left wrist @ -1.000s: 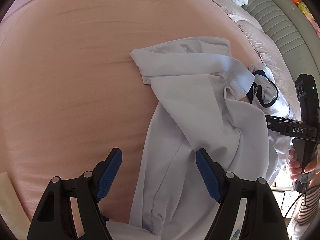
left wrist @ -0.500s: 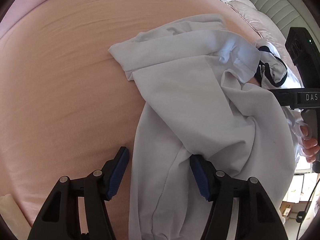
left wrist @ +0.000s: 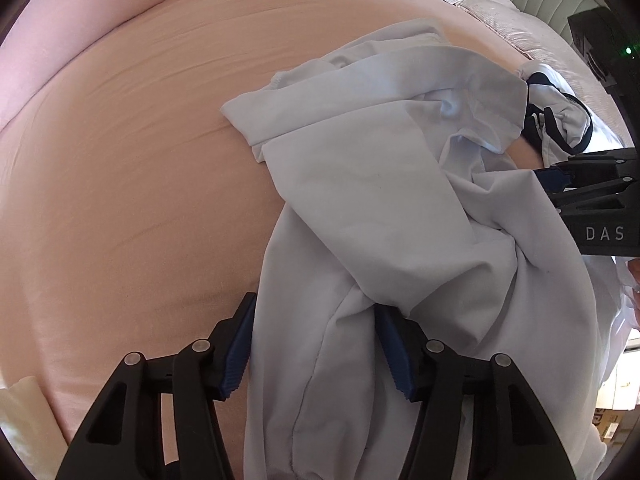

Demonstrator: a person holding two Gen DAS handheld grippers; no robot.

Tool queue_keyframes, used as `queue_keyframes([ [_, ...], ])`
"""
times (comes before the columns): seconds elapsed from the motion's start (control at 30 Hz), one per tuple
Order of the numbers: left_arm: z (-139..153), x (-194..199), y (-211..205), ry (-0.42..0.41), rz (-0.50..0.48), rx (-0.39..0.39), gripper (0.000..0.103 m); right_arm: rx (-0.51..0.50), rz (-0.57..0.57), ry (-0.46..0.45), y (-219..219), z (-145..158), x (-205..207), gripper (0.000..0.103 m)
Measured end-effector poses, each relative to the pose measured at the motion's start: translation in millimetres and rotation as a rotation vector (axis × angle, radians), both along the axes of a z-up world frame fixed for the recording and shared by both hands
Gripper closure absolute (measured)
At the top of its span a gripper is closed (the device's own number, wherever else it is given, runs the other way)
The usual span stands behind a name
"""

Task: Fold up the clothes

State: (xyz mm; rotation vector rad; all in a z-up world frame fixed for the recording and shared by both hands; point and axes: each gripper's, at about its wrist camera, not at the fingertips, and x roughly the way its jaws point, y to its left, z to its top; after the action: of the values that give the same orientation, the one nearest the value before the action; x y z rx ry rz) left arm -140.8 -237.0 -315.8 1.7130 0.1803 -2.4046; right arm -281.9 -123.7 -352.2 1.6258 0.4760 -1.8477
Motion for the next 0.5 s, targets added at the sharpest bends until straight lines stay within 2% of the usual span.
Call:
queue_keyframes([
  [0.03,0.5,1.2,6.8,0.002,-0.014,-0.035,0.048,0.012,0.015,0.016,-2.6,1.0,3.7,0.072],
  [0.07,1.3,2.5,12.4,0.007,-0.023,-0.058,0.051,0.012,0.022,0.018,-4.6,1.5,6.8,0.081],
  [0.1,2.0,4.1,16.2,0.012,-0.022,-0.064,0.057,0.010,0.015,0.016,-5.9,1.2,8.8,0.089],
  [0.17,3.7,5.7,21.5,0.024,-0.014,-0.060,0.067,0.009,-0.007,0.013,-8.2,0.4,11.8,0.095],
  [0.2,4.9,3.9,23.1,0.030,-0.015,-0.061,0.074,0.017,-0.015,0.027,-9.5,0.4,13.7,0.095],
  [0.3,8.1,12.5,30.3,0.039,-0.038,-0.102,0.087,0.054,-0.009,0.087,-15.0,3.3,22.0,0.097],
  [0.43,12.4,19.3,30.1,0.020,-0.040,-0.125,0.091,0.110,0.053,0.162,-21.2,7.7,31.4,0.098],
  [0.5,14.2,22.5,26.6,0.004,-0.046,-0.161,0.092,0.128,0.046,0.177,-18.3,9.5,30.3,0.098],
])
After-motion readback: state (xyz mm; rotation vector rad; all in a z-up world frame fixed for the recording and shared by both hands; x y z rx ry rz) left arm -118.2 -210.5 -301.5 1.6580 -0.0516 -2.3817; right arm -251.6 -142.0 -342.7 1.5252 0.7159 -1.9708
